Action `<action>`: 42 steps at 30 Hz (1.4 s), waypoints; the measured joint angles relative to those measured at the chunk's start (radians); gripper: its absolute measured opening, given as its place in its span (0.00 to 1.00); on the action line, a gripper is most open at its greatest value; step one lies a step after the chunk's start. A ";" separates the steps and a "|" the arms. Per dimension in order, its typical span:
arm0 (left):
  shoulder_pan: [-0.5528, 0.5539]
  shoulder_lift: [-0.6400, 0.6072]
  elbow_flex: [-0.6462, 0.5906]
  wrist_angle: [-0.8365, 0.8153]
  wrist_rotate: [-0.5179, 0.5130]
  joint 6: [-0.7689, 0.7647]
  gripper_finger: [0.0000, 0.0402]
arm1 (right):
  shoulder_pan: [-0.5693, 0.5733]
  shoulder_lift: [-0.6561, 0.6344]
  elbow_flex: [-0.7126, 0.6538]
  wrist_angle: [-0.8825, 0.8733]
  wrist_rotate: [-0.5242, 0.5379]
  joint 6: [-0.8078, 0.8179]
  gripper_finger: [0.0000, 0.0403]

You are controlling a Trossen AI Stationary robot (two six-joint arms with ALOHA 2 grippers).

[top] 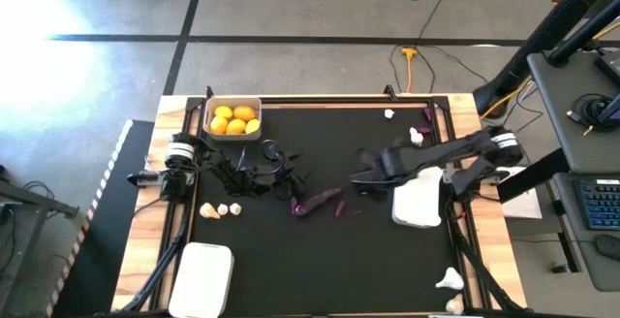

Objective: Sort produce into baskets
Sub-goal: Put the center garlic into the middle right white bin, then put the middle right garlic into the middle right white bin

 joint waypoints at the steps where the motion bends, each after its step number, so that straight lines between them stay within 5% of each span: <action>1: -0.001 0.000 0.000 0.008 0.000 -0.002 0.70 | 0.001 -0.038 -0.047 -0.001 -0.047 0.049 0.26; 9: -0.006 -0.002 0.000 0.030 0.001 -0.008 0.70 | -0.010 -0.293 -0.481 0.282 -0.245 0.265 0.26; 16: -0.006 -0.002 0.000 0.084 0.001 0.002 0.70 | -0.058 -0.328 -0.682 0.402 -0.306 0.380 0.30; 31: -0.016 -0.002 0.009 0.135 -0.001 0.086 0.70 | -0.066 -0.264 -0.550 0.266 -0.316 0.346 0.59; 36: -0.015 -0.002 0.010 0.178 -0.004 0.112 0.70 | -0.051 -0.264 -0.435 0.208 -0.524 0.475 0.63; 42: -0.014 -0.003 0.025 0.279 -0.009 0.176 0.70 | 0.151 -0.244 -0.293 0.251 -0.704 0.661 0.61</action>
